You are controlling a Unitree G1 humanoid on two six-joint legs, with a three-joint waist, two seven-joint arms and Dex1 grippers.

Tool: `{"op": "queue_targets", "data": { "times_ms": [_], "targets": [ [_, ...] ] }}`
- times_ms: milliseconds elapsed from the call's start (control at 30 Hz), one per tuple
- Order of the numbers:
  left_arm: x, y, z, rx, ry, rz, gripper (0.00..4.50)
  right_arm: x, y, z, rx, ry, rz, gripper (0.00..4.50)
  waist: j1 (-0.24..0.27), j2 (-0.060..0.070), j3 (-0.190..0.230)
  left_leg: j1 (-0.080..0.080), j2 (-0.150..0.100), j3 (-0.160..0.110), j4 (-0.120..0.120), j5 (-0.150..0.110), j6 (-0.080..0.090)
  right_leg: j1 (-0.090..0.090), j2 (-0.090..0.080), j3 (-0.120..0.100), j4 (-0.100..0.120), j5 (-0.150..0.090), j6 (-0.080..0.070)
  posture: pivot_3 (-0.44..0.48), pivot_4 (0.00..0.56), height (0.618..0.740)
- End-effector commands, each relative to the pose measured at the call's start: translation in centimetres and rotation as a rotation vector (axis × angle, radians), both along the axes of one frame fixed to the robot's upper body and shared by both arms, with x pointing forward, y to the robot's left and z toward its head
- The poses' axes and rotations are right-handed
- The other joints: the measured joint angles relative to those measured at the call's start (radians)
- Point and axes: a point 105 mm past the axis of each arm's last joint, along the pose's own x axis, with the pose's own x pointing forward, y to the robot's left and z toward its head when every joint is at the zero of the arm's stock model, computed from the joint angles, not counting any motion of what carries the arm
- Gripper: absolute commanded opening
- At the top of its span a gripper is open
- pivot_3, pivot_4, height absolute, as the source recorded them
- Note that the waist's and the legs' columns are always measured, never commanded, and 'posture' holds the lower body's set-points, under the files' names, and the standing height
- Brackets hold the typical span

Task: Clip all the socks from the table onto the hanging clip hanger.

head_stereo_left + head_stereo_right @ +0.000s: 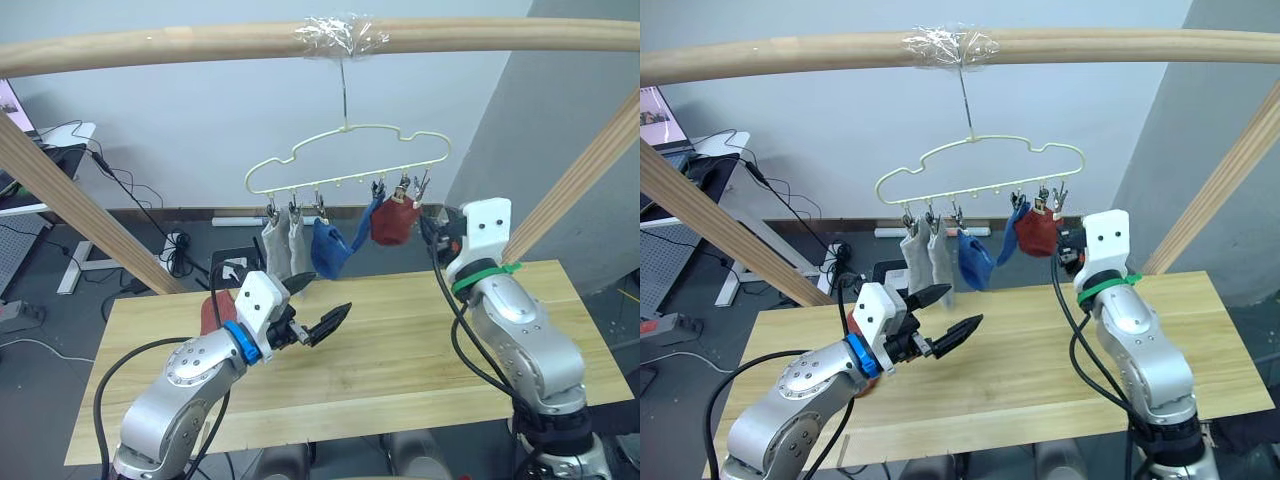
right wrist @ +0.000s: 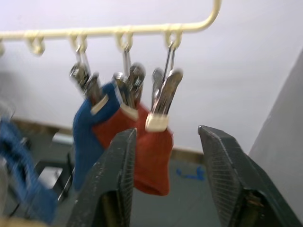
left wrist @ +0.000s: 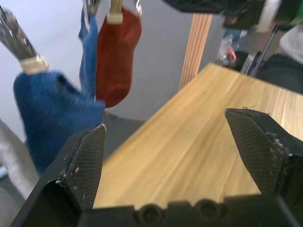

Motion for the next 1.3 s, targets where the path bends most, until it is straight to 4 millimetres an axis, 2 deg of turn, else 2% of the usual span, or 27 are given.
{"op": "queue_targets", "data": {
  "times_ms": [33,400,1300],
  "targets": [
    [-0.4,-0.3,1.2,-0.052,-0.037,-0.027,4.50,0.5,0.2,1.3,0.010,-0.074,-0.032,2.12,0.000,0.000,0.000,0.000,0.000,0.000,0.000,0.000,0.000,0.000,0.000,0.000,0.000,0.000,0.000,-0.057,0.193,0.740],
    [-0.7,-0.3,1.0,-0.050,-0.027,-0.030,4.50,2.0,1.6,1.7,0.064,-0.083,-0.054,2.12,0.001,0.000,0.000,0.000,0.000,0.000,-0.001,0.000,-0.001,0.000,0.000,0.000,0.000,0.000,0.000,-0.041,0.194,0.740],
    [-1.2,-1.0,1.3,-0.050,-0.041,-0.063,4.50,4.6,1.4,2.1,0.044,-0.092,-0.109,2.12,0.002,0.000,0.000,0.000,0.000,0.000,-0.001,0.000,0.000,-0.001,0.000,0.000,0.001,0.000,-0.001,-0.030,0.193,0.740]
  ]
}}
